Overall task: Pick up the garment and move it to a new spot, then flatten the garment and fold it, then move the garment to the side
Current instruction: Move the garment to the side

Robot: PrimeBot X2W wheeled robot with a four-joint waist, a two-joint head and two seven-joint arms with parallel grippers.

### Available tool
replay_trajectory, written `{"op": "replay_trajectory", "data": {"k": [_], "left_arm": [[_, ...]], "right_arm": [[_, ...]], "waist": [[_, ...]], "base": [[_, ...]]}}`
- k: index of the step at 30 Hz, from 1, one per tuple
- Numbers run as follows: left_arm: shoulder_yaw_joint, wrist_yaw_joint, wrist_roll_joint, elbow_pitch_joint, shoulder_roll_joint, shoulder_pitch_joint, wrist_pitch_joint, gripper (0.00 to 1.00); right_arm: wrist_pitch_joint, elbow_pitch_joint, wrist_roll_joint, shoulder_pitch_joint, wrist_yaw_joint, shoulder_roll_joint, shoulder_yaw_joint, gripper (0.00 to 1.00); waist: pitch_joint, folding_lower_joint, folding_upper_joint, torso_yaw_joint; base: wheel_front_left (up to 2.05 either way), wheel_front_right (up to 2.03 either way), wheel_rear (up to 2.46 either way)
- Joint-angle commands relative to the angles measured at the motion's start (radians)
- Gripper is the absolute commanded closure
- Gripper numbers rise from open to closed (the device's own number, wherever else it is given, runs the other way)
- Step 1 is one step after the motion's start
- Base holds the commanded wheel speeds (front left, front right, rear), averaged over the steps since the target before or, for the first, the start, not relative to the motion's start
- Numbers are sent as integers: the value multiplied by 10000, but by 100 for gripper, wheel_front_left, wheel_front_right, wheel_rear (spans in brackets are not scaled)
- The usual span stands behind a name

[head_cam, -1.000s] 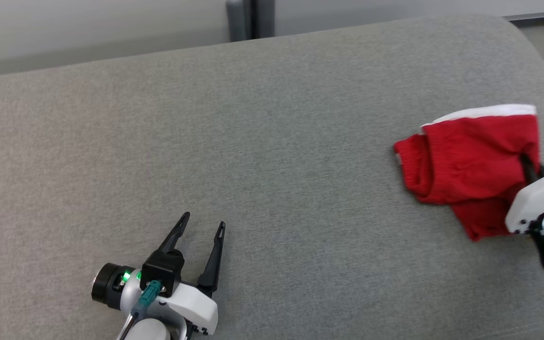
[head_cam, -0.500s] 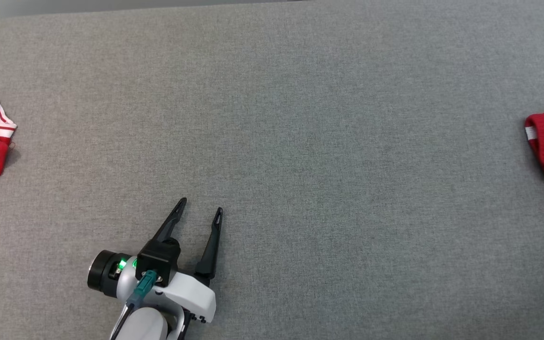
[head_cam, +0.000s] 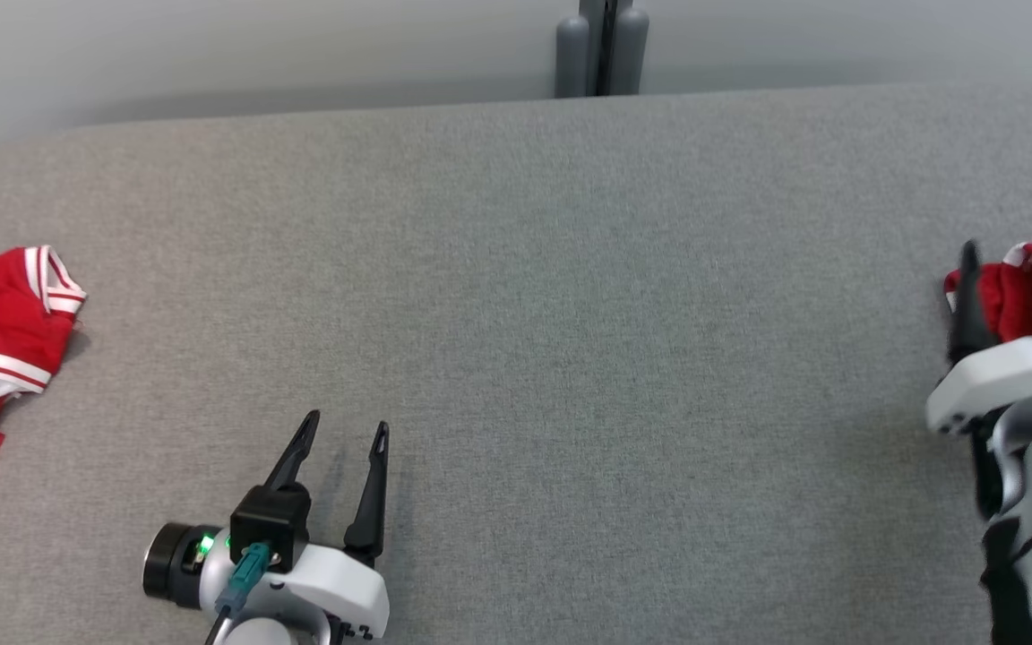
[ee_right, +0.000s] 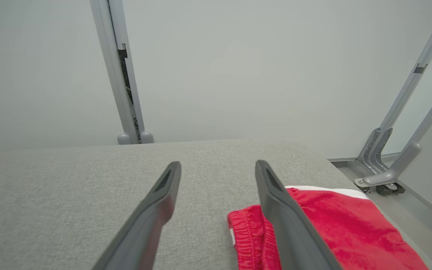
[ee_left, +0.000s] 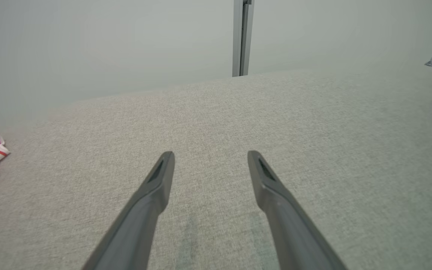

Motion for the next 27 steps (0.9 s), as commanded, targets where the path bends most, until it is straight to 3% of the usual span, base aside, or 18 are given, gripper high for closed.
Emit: {"op": "replay_trajectory", "data": {"k": [1,13,27], "left_arm": [[145,115,-99,39,41,219,-1,0],[608,573,-75,102,39,1200,-1,0],[1284,823,-122,-6,36,2156,-1,0]], "right_arm": [[-46,-396,426,683,-3,135,519,0],[-48,-1695,2303,3580,-3,256,2550,0],[-46,-2976,2915,5233,-3,254,3425,0]], "waist": [[-466,0,0,142],[-1787,0,0,604],[-2794,0,0,583]], "base": [[0,0,0],[0,0,0],[0,0,0]]}}
